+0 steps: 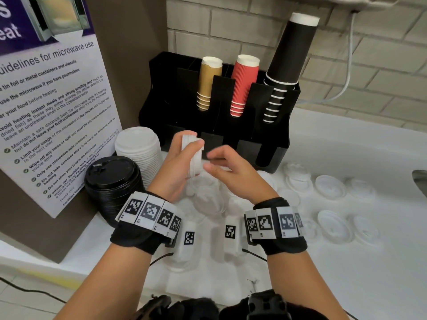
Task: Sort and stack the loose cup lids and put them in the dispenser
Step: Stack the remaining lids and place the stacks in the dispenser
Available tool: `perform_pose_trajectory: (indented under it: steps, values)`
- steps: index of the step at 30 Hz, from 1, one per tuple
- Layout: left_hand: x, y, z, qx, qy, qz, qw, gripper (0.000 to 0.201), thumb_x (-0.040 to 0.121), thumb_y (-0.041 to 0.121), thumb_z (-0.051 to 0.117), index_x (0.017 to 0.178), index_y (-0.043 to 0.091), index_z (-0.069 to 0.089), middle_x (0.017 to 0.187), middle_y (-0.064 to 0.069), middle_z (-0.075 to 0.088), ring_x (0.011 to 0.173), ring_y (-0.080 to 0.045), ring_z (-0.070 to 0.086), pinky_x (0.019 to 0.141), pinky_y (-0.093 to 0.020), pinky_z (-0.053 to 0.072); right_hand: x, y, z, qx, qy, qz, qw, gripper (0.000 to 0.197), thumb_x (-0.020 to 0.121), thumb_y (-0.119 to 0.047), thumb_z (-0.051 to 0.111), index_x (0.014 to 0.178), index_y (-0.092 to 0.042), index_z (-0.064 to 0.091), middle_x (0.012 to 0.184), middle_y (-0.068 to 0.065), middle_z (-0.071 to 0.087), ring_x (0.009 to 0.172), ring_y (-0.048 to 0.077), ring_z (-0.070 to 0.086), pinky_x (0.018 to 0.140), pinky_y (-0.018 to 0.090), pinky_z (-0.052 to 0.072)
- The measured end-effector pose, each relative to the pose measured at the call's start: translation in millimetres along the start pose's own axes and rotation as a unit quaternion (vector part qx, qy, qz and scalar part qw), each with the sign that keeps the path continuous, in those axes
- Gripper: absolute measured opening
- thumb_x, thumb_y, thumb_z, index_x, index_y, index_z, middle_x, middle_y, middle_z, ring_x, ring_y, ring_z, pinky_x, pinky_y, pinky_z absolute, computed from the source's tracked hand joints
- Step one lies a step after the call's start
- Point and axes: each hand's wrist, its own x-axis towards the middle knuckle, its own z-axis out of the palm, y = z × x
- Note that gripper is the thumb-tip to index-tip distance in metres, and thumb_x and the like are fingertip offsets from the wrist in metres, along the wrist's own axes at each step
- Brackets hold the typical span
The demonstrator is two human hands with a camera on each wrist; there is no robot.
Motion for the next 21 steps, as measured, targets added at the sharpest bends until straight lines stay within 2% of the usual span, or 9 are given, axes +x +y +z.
perform_pose_trajectory:
  steps: [2, 4, 7, 9, 12, 15, 18, 20, 21]
  values:
    - [3, 4, -5, 0.009, 0.027, 0.009, 1.000, 0.010, 0.097, 0.025, 0.052, 0.104, 0.032, 0.051, 0.092, 0.003, 0.052, 0.079, -0.012, 0.053, 0.053, -0.020, 0.046, -2, 6, 1, -0.136, -0.096, 0.024, 0.986, 0.016, 0.087, -0.030, 0.069, 0.095, -0.017, 0.071, 0.096, -0.015, 0.061, 0.102, -0.004, 0.051, 0.092, 0.012, 0.033]
    - [5, 5, -8, 0.015, 0.038, 0.011, 0.999, 0.009, 0.097, 0.027, 0.052, 0.102, 0.034, 0.050, 0.093, 0.005, 0.052, 0.082, -0.014, 0.051, 0.056, -0.023, 0.044, -5, 11, 10, -0.235, -0.217, 0.085, 0.944, 0.016, 0.084, -0.036, 0.069, 0.091, -0.024, 0.075, 0.100, -0.014, 0.066, 0.111, 0.007, 0.050, 0.096, 0.021, 0.026]
    - [6, 4, -9, 0.011, 0.044, 0.010, 0.999, 0.009, 0.097, 0.027, 0.052, 0.101, 0.035, 0.049, 0.094, 0.007, 0.051, 0.085, -0.015, 0.050, 0.059, -0.025, 0.043, -7, 14, 22, -0.250, -0.271, 0.153, 0.917, 0.021, 0.082, -0.034, 0.069, 0.100, -0.025, 0.076, 0.107, -0.010, 0.070, 0.104, 0.011, 0.058, 0.091, 0.023, 0.043]
    - [5, 5, -11, 0.009, 0.042, 0.012, 0.999, 0.010, 0.095, 0.029, 0.054, 0.101, 0.035, 0.051, 0.093, 0.007, 0.052, 0.087, -0.016, 0.050, 0.060, -0.025, 0.043, -6, 12, 23, -0.266, -0.250, 0.146, 0.919, 0.021, 0.081, -0.027, 0.072, 0.102, -0.022, 0.075, 0.105, -0.008, 0.069, 0.099, 0.011, 0.060, 0.086, 0.023, 0.046]
    - [3, 6, -14, 0.020, 0.029, 0.006, 0.999, 0.022, 0.081, 0.038, 0.059, 0.102, 0.041, 0.056, 0.098, 0.008, 0.053, 0.088, -0.014, 0.053, 0.063, -0.025, 0.044, -6, 11, 13, -0.265, -0.158, 0.105, 0.945, 0.013, 0.079, -0.008, 0.072, 0.090, -0.013, 0.076, 0.095, -0.002, 0.071, 0.091, 0.014, 0.062, 0.079, 0.022, 0.048]
    - [2, 5, -15, 0.031, 0.012, -0.001, 0.999, 0.023, 0.091, 0.033, 0.059, 0.110, 0.046, 0.058, 0.103, 0.009, 0.056, 0.089, -0.012, 0.055, 0.063, -0.023, 0.046, -9, 7, -3, -0.210, -0.094, 0.053, 0.972, 0.017, 0.077, 0.006, 0.065, 0.085, -0.009, 0.069, 0.090, 0.004, 0.065, 0.083, 0.017, 0.061, 0.074, 0.018, 0.050]
    - [0, 2, -15, 0.057, -0.020, -0.041, 0.997, 0.030, 0.095, 0.033, 0.055, 0.122, 0.046, 0.056, 0.118, 0.007, 0.059, 0.096, -0.013, 0.059, 0.081, -0.030, 0.051, -12, -5, -20, -0.135, -0.048, -0.003, 0.990, 0.022, 0.076, 0.003, 0.063, 0.087, -0.016, 0.063, 0.089, -0.002, 0.062, 0.081, 0.010, 0.057, 0.065, 0.008, 0.042]
    - [-4, 2, -12, 0.070, -0.056, -0.083, 0.992, 0.033, 0.092, 0.039, 0.058, 0.124, 0.047, 0.056, 0.125, 0.005, 0.062, 0.109, -0.019, 0.062, 0.095, -0.042, 0.049, -11, -13, -26, -0.061, -0.037, -0.039, 0.997, 0.026, 0.078, 0.005, 0.059, 0.092, -0.016, 0.062, 0.089, -0.004, 0.061, 0.084, 0.008, 0.057, 0.070, 0.012, 0.044]
    - [-7, 3, -9, 0.069, -0.078, -0.101, 0.989, 0.039, 0.087, 0.044, 0.060, 0.126, 0.047, 0.056, 0.126, 0.004, 0.063, 0.112, -0.021, 0.062, 0.096, -0.045, 0.048, -10, -15, -27, -0.015, -0.032, -0.049, 0.998, 0.027, 0.080, 0.008, 0.056, 0.094, -0.015, 0.061, 0.089, -0.003, 0.061, 0.085, 0.009, 0.057, 0.073, 0.017, 0.046]
